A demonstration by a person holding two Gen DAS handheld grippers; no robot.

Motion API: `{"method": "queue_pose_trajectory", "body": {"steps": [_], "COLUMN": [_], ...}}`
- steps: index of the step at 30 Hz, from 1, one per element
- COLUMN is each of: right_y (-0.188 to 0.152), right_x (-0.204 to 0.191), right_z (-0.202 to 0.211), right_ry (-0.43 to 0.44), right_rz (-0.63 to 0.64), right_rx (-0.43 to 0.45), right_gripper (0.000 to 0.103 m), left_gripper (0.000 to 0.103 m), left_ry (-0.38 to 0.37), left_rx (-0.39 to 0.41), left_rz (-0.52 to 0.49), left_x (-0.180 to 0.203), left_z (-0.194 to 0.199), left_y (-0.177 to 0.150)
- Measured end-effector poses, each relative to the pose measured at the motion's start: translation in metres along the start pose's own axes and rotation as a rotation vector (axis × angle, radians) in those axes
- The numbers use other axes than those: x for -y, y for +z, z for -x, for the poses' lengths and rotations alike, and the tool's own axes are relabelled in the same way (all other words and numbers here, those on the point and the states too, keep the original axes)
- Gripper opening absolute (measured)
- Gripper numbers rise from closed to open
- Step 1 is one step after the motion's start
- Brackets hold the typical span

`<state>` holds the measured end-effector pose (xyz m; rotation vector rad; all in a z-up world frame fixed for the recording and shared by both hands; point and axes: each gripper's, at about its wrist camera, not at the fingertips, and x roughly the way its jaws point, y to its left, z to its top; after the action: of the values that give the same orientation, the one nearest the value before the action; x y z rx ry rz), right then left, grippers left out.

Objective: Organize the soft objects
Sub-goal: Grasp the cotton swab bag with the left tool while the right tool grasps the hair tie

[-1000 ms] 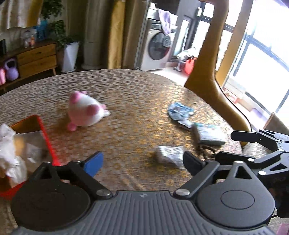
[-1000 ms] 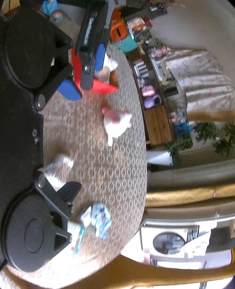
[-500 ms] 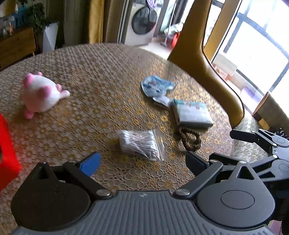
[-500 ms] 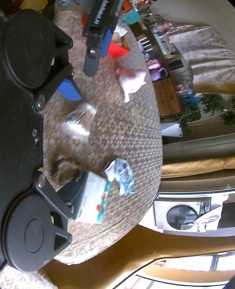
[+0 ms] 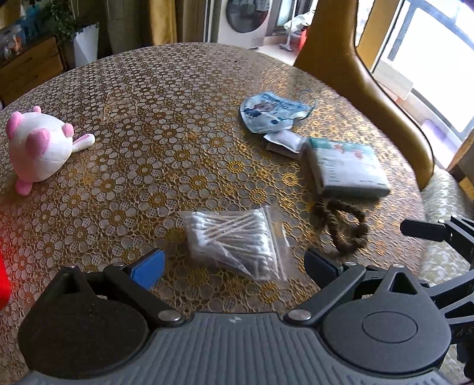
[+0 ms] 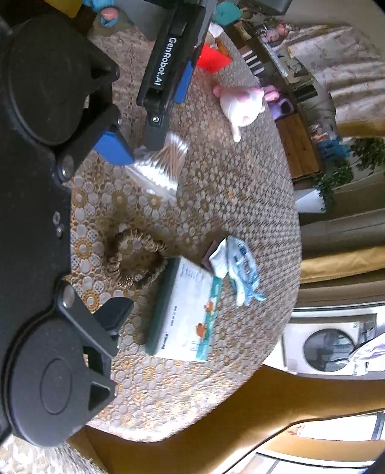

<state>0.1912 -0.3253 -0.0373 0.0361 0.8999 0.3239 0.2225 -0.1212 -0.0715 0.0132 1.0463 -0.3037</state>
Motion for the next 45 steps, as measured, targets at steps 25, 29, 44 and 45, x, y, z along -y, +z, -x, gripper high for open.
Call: {"method": "queue_pose_trajectory", "body": {"steps": [25,29,44,45], "right_y": [-0.001,-0.002,0.001,0.001], "right_x": [0.006,0.001,0.010,0.011], "right_z": [-0.055,-0.057,-0.052,-0.050], "right_ry": [-0.094,-0.129,-0.173,-0.170], "right_rz": [0.009,0.033,-0.005,-0.011], "right_rx": [-0.046,-0.036,-0.013,-0.008], "right_gripper": [0.080,0.072,0.019,0.018], "left_gripper": [0.101,0.099,0.072,0.072], "left_ry": [0.111,0.113,0.086,0.084], "left_rx": [0.006,0.011,0.016,0.015], "left_rz": [-0.020,-0.023,0.002,0.009], "left_x": [0.011,0.011,0.005,0.004], "left_z": [-0.057,-0.056,-0.046,-0.046], "left_y": [0.004,0.003,0.004,0.004]}}
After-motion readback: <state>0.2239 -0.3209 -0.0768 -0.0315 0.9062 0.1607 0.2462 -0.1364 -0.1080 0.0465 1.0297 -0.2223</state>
